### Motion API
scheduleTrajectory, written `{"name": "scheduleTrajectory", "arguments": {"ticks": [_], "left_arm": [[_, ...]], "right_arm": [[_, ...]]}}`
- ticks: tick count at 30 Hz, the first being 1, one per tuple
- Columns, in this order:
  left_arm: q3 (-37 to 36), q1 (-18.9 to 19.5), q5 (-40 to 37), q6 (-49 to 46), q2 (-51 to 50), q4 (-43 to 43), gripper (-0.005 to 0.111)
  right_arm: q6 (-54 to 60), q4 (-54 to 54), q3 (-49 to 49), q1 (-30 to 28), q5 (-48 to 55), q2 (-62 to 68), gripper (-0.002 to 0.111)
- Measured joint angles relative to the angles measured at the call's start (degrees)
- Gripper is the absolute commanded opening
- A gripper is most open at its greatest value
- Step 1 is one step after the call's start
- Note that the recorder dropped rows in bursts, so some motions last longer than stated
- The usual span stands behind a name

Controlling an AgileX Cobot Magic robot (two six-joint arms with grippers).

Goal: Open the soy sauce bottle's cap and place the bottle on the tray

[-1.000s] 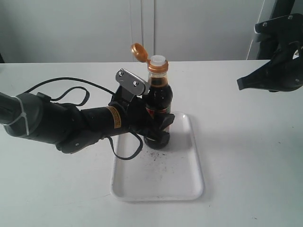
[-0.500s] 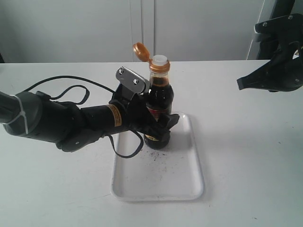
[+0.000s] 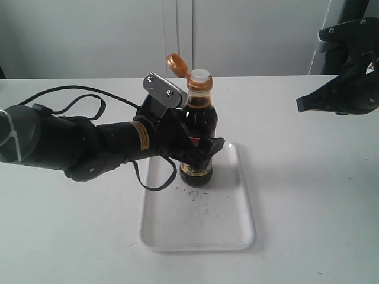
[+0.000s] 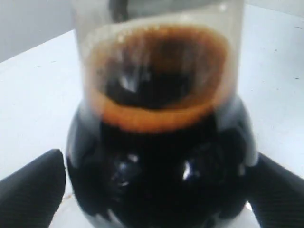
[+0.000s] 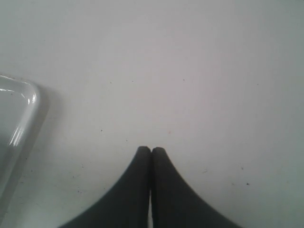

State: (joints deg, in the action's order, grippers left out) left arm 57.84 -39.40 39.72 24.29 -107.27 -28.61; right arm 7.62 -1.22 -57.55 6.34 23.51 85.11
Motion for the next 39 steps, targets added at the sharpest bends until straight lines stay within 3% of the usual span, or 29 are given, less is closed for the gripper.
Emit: {"name": "scheduleTrajectory", "arguments": {"ticks": [28,32,39], "left_arm": [[0.00,1.10,-7.23,-1.47,23.45,1.12,0.103],[0.00,3.43,-14.13,-3.18,27.37,1.96,0.082],[0.00,8.99,-29.04,-10.77,33.65,2.07,0.014]], "right_arm": [[0.00,0.00,0.00,0.00,0.11,0.00,0.000],[0.00,0.13,0.00,0.00,0.11,0.00,0.000],[0.00,0.26,0.00,0.00,0.32,0.00,0.000]]}}
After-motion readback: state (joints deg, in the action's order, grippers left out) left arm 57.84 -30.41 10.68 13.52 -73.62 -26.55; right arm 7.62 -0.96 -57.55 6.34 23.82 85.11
